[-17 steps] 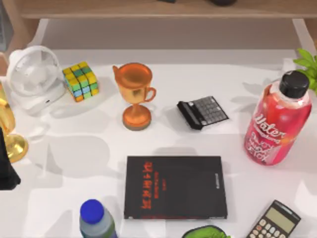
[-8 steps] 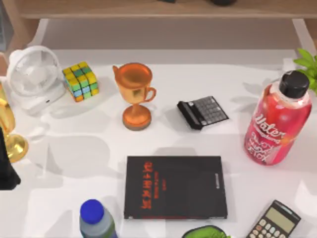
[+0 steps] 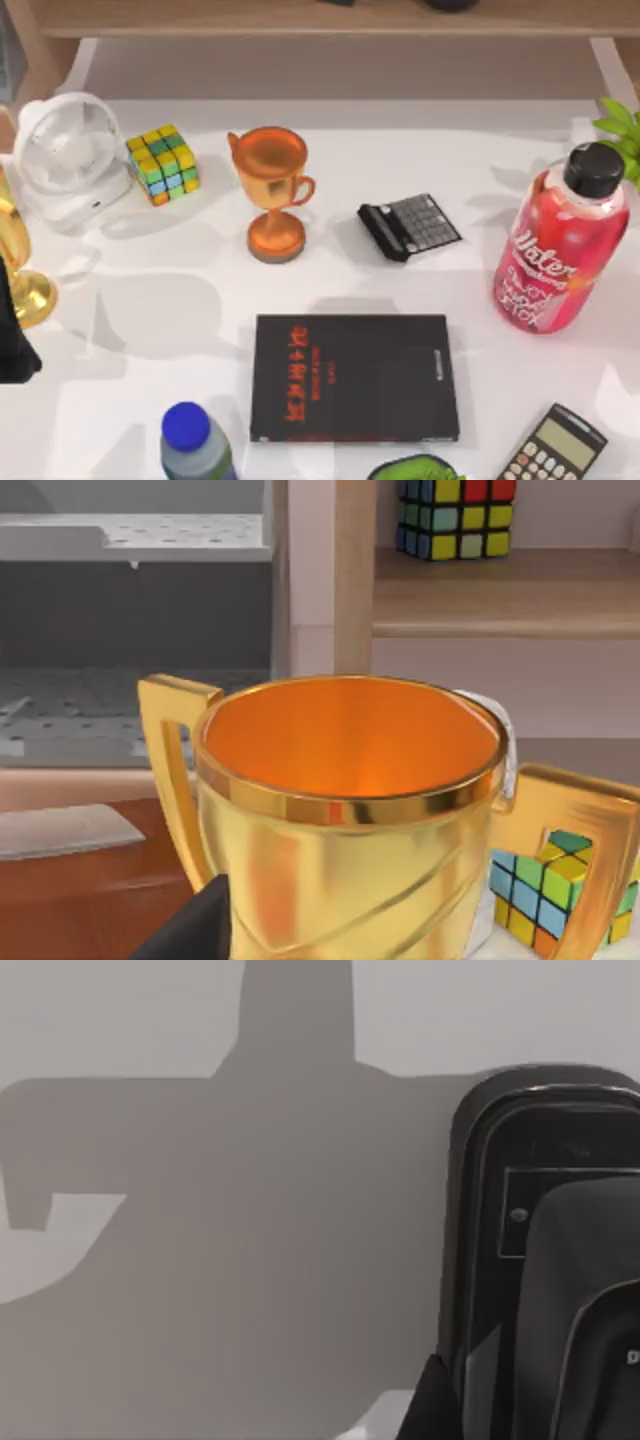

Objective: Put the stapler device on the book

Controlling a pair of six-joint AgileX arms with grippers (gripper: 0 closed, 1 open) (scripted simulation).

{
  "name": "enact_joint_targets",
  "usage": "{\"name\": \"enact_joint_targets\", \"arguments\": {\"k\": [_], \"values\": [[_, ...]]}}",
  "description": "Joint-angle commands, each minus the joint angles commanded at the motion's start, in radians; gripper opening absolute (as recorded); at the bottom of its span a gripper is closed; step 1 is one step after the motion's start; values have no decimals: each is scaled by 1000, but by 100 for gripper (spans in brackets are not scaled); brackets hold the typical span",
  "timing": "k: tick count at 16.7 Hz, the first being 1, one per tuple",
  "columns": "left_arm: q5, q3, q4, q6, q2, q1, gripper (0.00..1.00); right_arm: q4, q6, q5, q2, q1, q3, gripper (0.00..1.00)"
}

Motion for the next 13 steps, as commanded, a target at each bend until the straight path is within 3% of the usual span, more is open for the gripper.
{"name": "enact_joint_targets", "arguments": {"k": [8, 13], "values": [[0, 0, 0, 0, 0, 0, 100, -5, 4, 1, -9, -5, 3, 0], [0, 0, 0, 0, 0, 0, 100, -50, 80, 28, -166, -2, -23, 0]]}}
